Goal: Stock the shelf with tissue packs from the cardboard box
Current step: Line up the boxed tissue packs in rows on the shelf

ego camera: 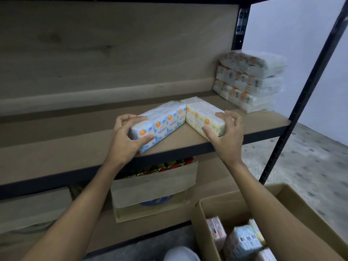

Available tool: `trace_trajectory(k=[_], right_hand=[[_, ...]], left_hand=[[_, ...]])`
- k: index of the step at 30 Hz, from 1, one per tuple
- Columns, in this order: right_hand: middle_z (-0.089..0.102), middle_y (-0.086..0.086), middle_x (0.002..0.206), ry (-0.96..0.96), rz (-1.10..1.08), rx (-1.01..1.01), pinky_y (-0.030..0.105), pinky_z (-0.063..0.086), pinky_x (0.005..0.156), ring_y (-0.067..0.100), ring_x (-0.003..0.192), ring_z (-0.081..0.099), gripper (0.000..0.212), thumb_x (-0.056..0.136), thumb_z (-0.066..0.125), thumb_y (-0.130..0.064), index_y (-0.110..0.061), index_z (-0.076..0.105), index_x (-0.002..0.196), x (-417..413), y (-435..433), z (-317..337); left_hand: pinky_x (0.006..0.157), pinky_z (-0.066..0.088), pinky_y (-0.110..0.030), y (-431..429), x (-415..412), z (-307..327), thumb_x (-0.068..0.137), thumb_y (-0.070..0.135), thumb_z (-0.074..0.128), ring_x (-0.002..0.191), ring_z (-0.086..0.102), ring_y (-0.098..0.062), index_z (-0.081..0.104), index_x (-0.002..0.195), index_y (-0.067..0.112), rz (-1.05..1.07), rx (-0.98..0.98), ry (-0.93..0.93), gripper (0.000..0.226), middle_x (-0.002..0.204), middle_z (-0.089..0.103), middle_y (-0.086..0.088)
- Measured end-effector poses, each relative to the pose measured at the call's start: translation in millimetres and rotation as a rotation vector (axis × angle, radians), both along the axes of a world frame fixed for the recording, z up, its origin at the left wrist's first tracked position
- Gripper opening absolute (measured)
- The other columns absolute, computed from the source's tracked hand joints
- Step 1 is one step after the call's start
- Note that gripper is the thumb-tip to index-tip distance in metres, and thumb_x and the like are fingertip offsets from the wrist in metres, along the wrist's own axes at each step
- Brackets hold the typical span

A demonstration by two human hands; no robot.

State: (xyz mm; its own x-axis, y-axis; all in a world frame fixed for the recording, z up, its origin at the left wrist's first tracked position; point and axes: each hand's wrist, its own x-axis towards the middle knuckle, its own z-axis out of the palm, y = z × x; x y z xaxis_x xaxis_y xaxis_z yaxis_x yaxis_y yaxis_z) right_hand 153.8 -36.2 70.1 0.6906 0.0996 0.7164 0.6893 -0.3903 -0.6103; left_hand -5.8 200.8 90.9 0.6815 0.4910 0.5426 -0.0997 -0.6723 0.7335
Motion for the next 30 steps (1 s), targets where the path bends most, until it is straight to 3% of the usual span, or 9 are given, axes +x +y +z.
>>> trace_trajectory(k=[4,8,11,15,19,22,26,30], right_hand=[[0.048,0.003,0.127,0.002,0.071,-0.013,0.024,0.035,0.097,0.02,0.12,0.046,0.047,0.073,0.08,-0.037,-0.021,0.062,0.114,8.5,-5.3,2.3],[0.053,0.0,0.127,0.012,0.124,-0.1,0.038,0.038,0.104,0.02,0.122,0.046,0.048,0.073,0.076,-0.045,-0.023,0.063,0.114,25.6,-15.3,8.1],[0.056,-0.01,0.133,0.039,0.035,-0.205,0.05,0.03,0.106,0.022,0.133,0.036,0.047,0.073,0.073,-0.05,-0.034,0.062,0.116,38.1,-22.9,17.4],[0.053,-0.015,0.137,0.12,-0.066,-0.35,0.049,0.018,0.107,0.02,0.141,0.022,0.044,0.079,0.073,-0.037,-0.036,0.06,0.121,54.3,-29.5,32.7],[0.054,-0.009,0.139,0.109,-0.131,-0.478,0.056,0.024,0.108,0.025,0.142,0.019,0.044,0.085,0.066,-0.023,-0.037,0.057,0.126,70.4,-29.7,43.3],[0.048,-0.004,0.144,0.04,-0.23,-0.583,0.054,0.019,0.107,0.026,0.142,0.019,0.054,0.084,0.059,-0.014,-0.036,0.051,0.132,68.9,-19.5,48.3],[0.038,-0.002,0.151,-0.069,-0.186,-0.6,0.056,0.013,0.111,0.025,0.143,0.019,0.052,0.086,0.06,-0.035,-0.034,0.047,0.137,57.3,5.5,47.6],[0.025,0.001,0.158,-0.029,-0.153,-0.691,0.065,0.007,0.11,0.025,0.146,0.013,0.065,0.085,0.06,-0.052,-0.037,0.035,0.144,54.9,33.3,39.2]], left_hand=[[0.093,0.042,-0.008,5.7,-0.7,-0.5,0.068,0.017,0.085,0.119,0.046,0.0,0.068,0.113,0.026,0.029,-0.023,-0.037,0.049,0.127,0.046,0.01],[0.106,0.041,-0.031,19.3,1.8,1.3,0.067,0.014,0.086,0.124,0.046,-0.009,0.069,0.113,0.029,0.073,-0.016,0.003,0.051,0.13,0.053,0.012],[0.114,0.028,-0.041,32.7,3.2,9.0,0.07,0.021,0.084,0.133,0.038,-0.021,0.066,0.119,0.032,0.192,0.148,0.128,0.054,0.134,0.056,0.011],[0.115,0.017,-0.044,40.1,7.0,20.9,0.078,0.017,0.076,0.142,0.027,-0.025,0.059,0.129,0.03,0.298,0.292,0.265,0.055,0.142,0.051,0.009],[0.118,0.012,-0.045,32.8,13.4,23.4,0.079,0.006,0.069,0.144,0.026,-0.023,0.053,0.136,0.027,0.263,0.414,0.278,0.062,0.147,0.047,0.002],[0.119,0.007,-0.045,22.1,19.8,21.8,0.083,0.018,0.068,0.144,0.027,-0.02,0.051,0.138,0.027,0.245,0.531,0.249,0.059,0.149,0.045,0.001],[0.119,0.005,-0.048,9.4,32.9,19.3,0.087,0.036,0.066,0.143,0.03,-0.018,0.05,0.138,0.03,0.261,0.584,0.224,0.054,0.148,0.045,0.003],[0.117,0.01,-0.048,12.8,41.4,11.4,0.085,0.041,0.066,0.135,0.041,-0.019,0.054,0.134,0.031,0.303,0.613,0.25,0.051,0.142,0.052,0.002]])
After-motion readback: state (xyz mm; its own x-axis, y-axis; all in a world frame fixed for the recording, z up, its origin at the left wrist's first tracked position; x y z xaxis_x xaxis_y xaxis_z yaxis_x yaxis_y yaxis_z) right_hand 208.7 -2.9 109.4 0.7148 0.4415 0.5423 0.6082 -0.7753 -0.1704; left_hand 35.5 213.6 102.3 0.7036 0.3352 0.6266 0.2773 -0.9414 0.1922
